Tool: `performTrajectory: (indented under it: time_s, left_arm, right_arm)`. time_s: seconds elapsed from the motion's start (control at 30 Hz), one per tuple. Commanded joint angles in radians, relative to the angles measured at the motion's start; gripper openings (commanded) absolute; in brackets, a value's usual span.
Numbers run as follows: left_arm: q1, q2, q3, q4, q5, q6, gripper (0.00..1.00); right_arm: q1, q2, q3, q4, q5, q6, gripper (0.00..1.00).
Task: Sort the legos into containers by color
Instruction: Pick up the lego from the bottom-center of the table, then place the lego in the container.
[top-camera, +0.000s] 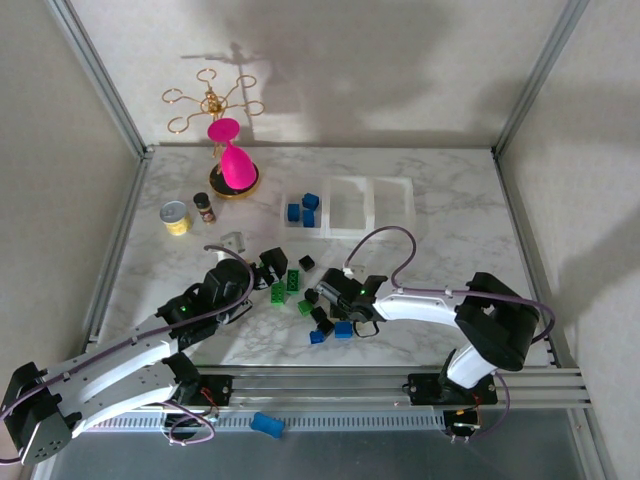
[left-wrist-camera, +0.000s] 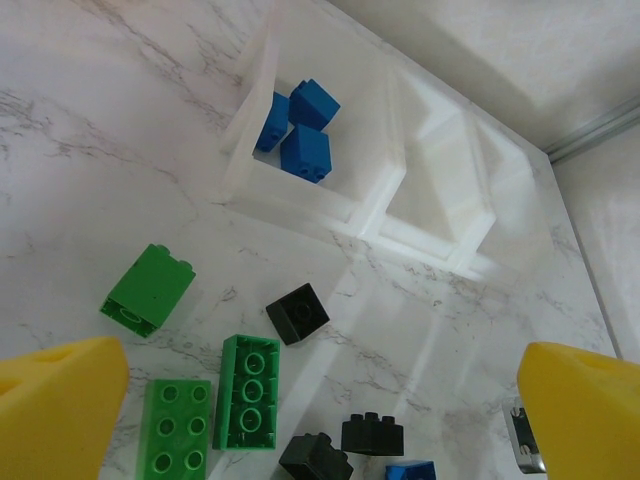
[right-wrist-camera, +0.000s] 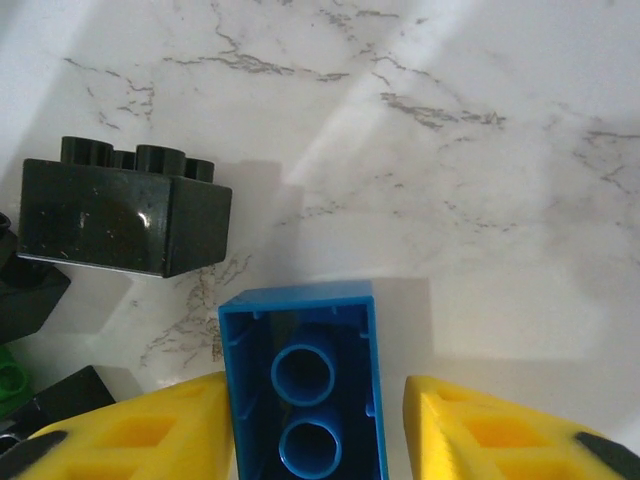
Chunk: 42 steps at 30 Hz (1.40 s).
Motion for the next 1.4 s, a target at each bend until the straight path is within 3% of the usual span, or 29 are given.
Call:
performTrajectory:
  time_s: [0.0, 0.4, 0.67, 1.1, 1.37]
  left_arm:
    - [-0.007, -0.015, 0.002, -0.024, -0.025, 0.007, 1.00]
    - [-0.007, -0.006, 0.018, -0.013, -0.038, 0.017, 1.00]
    - [0.013, -0.037, 0.054, -0.027, -0.070, 0.064, 1.00]
    - [0.184, -0.012, 0.089, 0.004, 0.061, 0.120, 1.00]
    - [0.230, 0.024, 0.074, 0.053, 0.083, 0.105, 1.00]
  right_arm:
    - [0.011, 0.008, 0.023, -0.020, 0.033, -0.020, 0.43]
    - [0.004, -0.052, 0.071, -0.048, 0.062, -0.065, 0.35]
    - [-0.086, -0.042, 0.223, -0.015, 0.087, -0.222, 0.35]
    - [-0.236, 0.331, 0.674, 0.150, 0.074, -0.463, 0.36]
    - [-0.267, 0.548, 0.874, 0.224, 0.077, -0.566, 0.36]
